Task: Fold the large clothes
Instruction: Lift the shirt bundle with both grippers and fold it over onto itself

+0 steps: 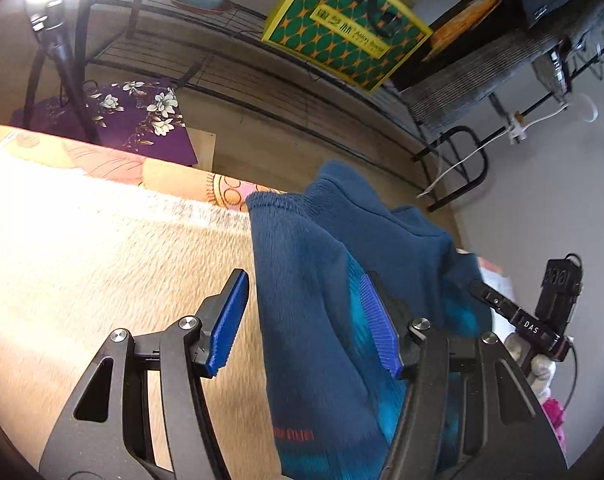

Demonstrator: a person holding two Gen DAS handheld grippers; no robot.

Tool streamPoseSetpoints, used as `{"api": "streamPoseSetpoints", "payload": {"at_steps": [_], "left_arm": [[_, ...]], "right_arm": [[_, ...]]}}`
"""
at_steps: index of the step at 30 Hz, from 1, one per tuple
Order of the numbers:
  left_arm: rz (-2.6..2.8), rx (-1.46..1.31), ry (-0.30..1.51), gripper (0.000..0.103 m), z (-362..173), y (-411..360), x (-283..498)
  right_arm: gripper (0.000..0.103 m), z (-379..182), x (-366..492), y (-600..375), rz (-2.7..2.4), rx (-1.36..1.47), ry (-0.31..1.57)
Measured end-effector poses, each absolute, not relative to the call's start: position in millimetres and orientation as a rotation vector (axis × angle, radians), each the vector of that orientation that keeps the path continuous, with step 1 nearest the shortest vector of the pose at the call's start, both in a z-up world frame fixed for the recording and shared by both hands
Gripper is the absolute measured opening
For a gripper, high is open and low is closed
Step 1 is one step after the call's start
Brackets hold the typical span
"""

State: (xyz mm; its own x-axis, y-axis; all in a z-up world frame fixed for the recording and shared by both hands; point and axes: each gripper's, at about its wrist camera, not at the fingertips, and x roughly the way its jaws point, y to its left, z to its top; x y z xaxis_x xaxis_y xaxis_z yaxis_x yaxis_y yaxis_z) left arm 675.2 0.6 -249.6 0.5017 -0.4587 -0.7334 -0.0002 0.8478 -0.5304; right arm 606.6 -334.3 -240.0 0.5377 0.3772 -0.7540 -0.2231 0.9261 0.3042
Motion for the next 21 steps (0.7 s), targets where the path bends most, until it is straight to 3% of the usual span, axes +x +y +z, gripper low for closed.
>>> {"api": "streamPoseSetpoints", "payload": {"at_steps": [5,6,7,8,9,12,21], "left_arm": [[-0.275,-0.432,1.026,0.059,-260.8,-24.6,695.3],[-0.266,-0.409,1.017,0.057,-260.8,-28.6,696.2],[-0.262,-0.373,1.003,0.05,-260.0,-34.9,697.6],[-0.269,-0.349,1.012,0.026,-260.8,-40.1,700.1],[-0.273,-0.331,1.019,0.015,-261.5,-43.8,701.9],[-0.314,-0.324,0.989,0.011,-252.2,-47.6,697.7],[-0.414,-0.387,0.84,0.009,-182.3,-39.9,659.6]], "right_arm": [[0.042,-248.3,619.1,-317.6,0.337,0.1,0.94],[0.037,-247.7,621.4,-316.9,0.342,0.11,0.942],[0.026,-247.4,623.3,-315.9,0.367,0.12,0.952],[0.011,-248.0,626.2,-315.4,0.385,0.127,0.96],[0.01,-246.0,625.5,-315.6,0.387,0.127,0.953],[0.008,-233.3,620.4,-317.2,0.403,0.14,0.913],[0.007,-174.6,583.5,-331.8,0.447,0.215,0.782]]}}
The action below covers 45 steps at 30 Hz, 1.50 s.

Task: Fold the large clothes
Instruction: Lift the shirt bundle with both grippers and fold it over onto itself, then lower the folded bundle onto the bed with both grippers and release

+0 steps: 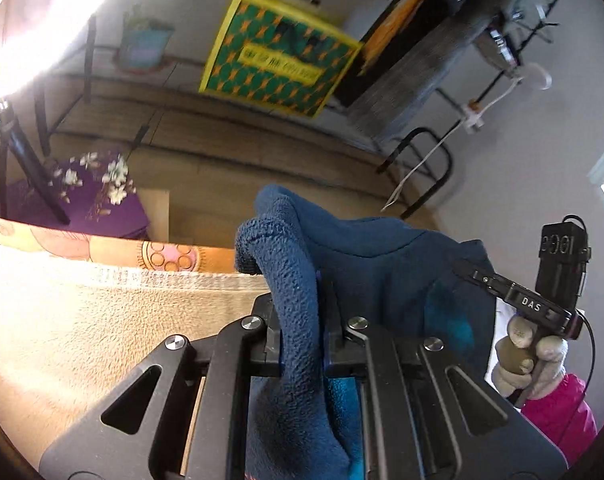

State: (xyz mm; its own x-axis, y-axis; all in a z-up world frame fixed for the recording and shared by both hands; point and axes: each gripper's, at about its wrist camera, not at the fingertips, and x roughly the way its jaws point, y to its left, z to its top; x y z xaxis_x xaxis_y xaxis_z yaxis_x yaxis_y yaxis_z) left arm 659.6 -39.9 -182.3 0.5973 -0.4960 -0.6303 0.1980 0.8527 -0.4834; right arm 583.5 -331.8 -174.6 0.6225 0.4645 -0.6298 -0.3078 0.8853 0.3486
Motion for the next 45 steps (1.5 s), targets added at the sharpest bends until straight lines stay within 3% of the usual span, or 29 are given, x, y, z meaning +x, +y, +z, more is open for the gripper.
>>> {"api": "streamPoseSetpoints", "payload": {"at_steps": [7,14,24,35,45], "left_arm": [[-0.474,-0.361,0.749,0.009,-130.1,-34.2,590.2],[-0.488,-0.3,0.736,0.009,-115.6,-34.6,501.8],[-0.473,-0.287,0.781,0.009,-148.4,-21.6,382.4],[-0.456,-0.19,0.848,0.011,-195.0,-27.0,304.2],[-0.519,-0.097,0.844,0.016,-167.0,-2.8,239.6]], "right_arm": [[0.007,-127.3,514.3,-338.4,0.506,0.256,0.711],[0.007,-111.0,426.1,-327.8,0.567,0.274,0.703],[0.007,-149.6,308.4,-308.2,0.583,0.263,0.787],[0.007,-185.5,265.1,-294.0,0.545,0.168,0.86],[0.015,-155.8,223.4,-298.7,0.531,-0.074,0.82]]}}
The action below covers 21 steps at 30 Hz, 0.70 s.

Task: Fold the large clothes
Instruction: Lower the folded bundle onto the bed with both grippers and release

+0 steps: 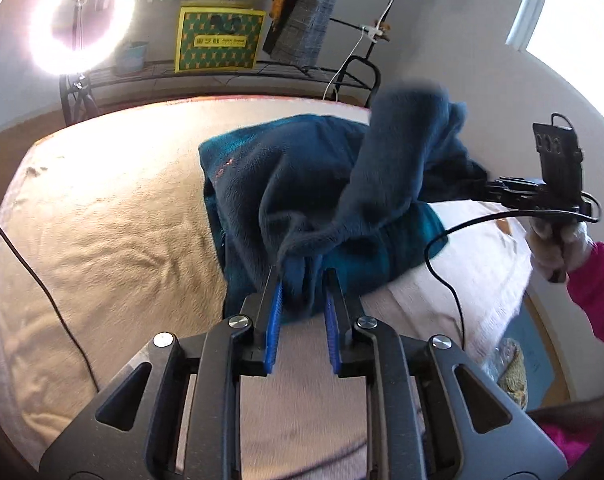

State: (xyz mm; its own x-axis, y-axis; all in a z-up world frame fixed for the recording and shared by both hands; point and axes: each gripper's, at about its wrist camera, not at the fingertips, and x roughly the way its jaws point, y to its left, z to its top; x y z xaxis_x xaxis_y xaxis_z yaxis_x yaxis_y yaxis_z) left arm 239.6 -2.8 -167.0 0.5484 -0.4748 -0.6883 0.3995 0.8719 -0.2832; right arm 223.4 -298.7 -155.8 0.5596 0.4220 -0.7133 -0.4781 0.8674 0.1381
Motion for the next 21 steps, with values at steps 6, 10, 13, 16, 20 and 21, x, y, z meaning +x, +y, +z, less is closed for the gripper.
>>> {"api": "streamPoseSetpoints", "payload": {"at_steps": [6,10,13,16,20,21], "left_arm": [[-0.484,-0.222,0.771,0.017,-131.3,36.2,249.7],[-0.481,-0.209,0.739,0.017,-117.2,26.7,287.6],[-0.487,-0.204,0.756,0.017,-118.8,8.8,324.2],[-0.512,-0.214,0.779,0.017,-129.0,-5.4,359.2],[-0.519,-0.184,0.916,0.017,-159.7,-29.4,390.4],[-0.514,-0.162,0.96,0.017,-170.9,-33.4,391.9]], "right_arm": [[0.015,-111.4,209.7,-326.9,0.576,0.009,0.721],[0.015,-87.4,251.3,-316.8,0.601,0.099,0.671],[0.015,-95.8,291.4,-287.2,0.614,0.102,0.707],[0.015,-119.9,317.9,-259.3,0.631,0.088,0.767],[0.015,-170.7,336.0,-233.3,0.613,0.003,0.908],[0.015,-182.4,334.3,-233.3,0.615,-0.006,0.944]]}}
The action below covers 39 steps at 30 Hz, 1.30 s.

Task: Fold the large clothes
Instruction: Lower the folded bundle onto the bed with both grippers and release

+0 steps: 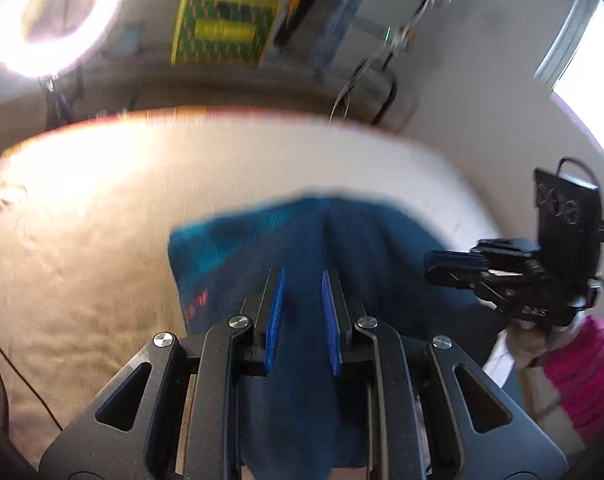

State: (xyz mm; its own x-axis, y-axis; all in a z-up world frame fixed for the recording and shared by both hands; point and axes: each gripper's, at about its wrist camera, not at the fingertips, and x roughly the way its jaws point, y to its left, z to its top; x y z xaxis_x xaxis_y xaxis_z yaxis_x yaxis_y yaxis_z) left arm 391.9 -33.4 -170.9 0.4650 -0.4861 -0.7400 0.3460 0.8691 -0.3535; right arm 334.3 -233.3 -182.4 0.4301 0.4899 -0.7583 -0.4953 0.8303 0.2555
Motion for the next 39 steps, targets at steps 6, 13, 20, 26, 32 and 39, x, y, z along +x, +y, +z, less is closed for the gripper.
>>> {"api": "streamPoseSetpoints", "payload": {"at_steps": [6,13,20,26,32,39], "left_arm": [[-0.557,-0.127,1.049,0.017,-238.9,-29.0,321.1],[-0.532,-0.104,1.005,0.017,-219.0,-28.9,313.1],[-0.59,-0.134,0.887,0.017,-161.3,-37.2,322.8],[-0.603,-0.143,0.869,0.017,-146.0,-48.6,337.0],[-0.564,-0.176,0.868,0.017,-146.1,-20.4,342.9],[-0.516,-0.19,0.889,0.017,-160.4,-17.7,357.6]], "right_arm": [[0.01,-239.8,280.5,-273.8,0.641,0.036,1.02],[0.009,-205.3,276.9,-262.0,0.628,-0.058,0.995],[0.012,-126.7,317.8,-257.0,0.678,0.032,0.813],[0.012,-140.4,405.7,-229.2,0.603,0.052,0.839],[0.014,-198.5,404.3,-211.8,0.614,-0.007,0.96],[0.013,-196.0,372.3,-213.1,0.589,-0.106,0.919]]}}
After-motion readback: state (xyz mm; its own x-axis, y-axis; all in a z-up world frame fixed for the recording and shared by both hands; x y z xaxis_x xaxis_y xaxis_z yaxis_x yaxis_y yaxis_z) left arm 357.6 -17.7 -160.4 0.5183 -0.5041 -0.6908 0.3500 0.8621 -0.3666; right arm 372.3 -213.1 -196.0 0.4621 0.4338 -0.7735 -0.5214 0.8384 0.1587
